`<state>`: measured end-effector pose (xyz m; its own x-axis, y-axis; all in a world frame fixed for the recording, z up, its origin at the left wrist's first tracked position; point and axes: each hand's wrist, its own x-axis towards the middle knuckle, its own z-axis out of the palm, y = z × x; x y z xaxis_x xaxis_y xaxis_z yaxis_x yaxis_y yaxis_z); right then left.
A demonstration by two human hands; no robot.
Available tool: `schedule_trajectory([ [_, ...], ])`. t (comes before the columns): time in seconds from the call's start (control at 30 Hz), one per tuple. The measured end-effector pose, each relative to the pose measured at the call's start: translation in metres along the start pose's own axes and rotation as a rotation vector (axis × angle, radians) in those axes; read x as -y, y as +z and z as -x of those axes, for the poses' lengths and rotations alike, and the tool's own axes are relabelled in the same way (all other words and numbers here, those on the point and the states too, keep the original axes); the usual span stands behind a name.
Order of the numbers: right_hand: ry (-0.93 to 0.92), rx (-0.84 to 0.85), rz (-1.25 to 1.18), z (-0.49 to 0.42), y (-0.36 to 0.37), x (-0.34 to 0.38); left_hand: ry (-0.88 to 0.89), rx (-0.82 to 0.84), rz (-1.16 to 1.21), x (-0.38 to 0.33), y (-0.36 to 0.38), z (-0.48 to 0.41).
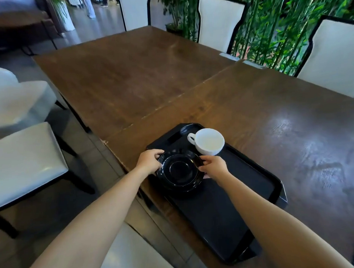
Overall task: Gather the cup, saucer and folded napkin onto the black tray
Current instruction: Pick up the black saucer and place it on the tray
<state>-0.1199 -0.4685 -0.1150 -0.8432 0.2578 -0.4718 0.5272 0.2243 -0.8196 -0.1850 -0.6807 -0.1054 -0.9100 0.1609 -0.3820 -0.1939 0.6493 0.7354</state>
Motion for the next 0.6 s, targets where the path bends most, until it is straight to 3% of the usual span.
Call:
schedule_trajectory([
  [0.6,0.097,0.011,-0.034,-0.015,-0.006,-0.011,0.026,0.029,-0.197,0.004,0.017,-0.019],
])
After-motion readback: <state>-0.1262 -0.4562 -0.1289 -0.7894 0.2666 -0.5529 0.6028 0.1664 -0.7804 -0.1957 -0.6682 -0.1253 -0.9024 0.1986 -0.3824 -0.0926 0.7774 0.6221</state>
